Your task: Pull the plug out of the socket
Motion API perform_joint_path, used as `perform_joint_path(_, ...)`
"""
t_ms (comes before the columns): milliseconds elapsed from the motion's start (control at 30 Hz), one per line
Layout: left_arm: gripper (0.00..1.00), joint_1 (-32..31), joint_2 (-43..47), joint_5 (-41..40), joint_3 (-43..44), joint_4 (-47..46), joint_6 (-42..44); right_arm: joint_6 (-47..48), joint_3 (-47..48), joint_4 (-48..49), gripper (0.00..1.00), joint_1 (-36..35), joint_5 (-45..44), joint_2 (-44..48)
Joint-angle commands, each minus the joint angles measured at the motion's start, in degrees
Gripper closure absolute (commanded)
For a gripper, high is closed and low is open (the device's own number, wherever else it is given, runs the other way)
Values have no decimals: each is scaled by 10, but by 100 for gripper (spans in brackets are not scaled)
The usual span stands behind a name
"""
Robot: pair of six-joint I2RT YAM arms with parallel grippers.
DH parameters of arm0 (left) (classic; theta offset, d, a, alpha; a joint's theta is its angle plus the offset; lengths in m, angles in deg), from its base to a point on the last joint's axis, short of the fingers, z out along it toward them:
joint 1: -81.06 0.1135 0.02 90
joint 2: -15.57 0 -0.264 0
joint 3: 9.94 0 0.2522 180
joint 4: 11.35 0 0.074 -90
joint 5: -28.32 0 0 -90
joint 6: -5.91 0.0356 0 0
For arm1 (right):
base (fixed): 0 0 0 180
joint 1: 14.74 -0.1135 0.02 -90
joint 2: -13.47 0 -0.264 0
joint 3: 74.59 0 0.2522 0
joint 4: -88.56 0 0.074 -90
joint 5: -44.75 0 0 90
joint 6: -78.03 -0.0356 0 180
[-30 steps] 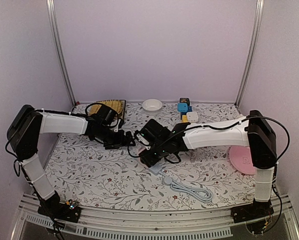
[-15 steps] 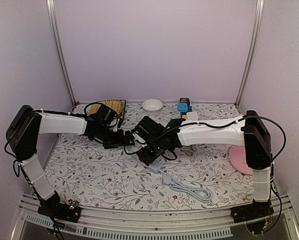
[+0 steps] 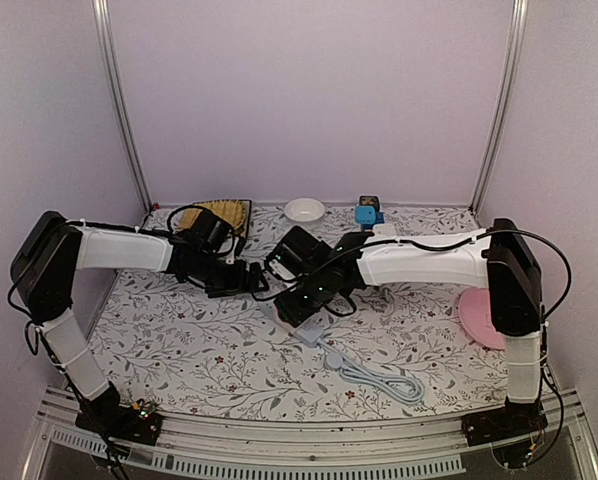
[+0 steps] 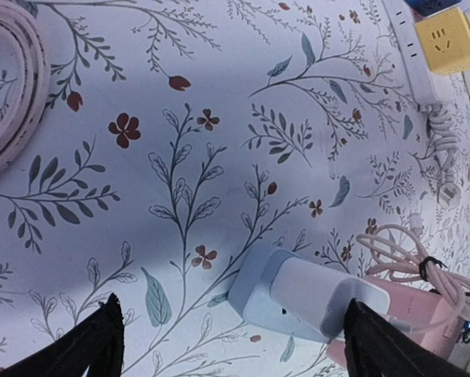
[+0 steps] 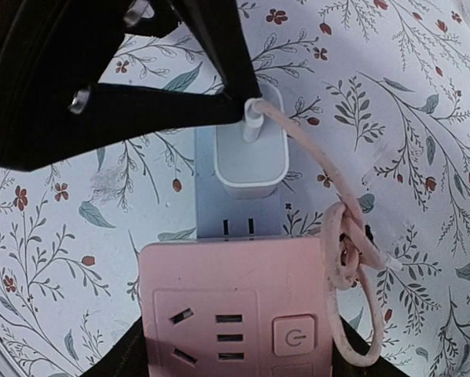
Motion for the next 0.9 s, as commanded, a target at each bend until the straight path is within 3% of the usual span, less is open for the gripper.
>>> perform_joint_path(0, 3, -6, -22, -19, -23, 84, 29, -5, 11, 85, 57, -17, -72, 23)
perform_joint_path(233, 3, -6, -25, -18, -23, 85, 30, 22, 19, 95, 56, -55, -157, 15)
perform_joint_path(633, 3, -9, -30, -21, -19, 86, 31, -84, -38, 113, 56, 35, 24, 53)
perform_joint_path(867, 3, -15, -37, -25, -16, 86, 30, -75, -31, 109, 56, 25, -3, 51)
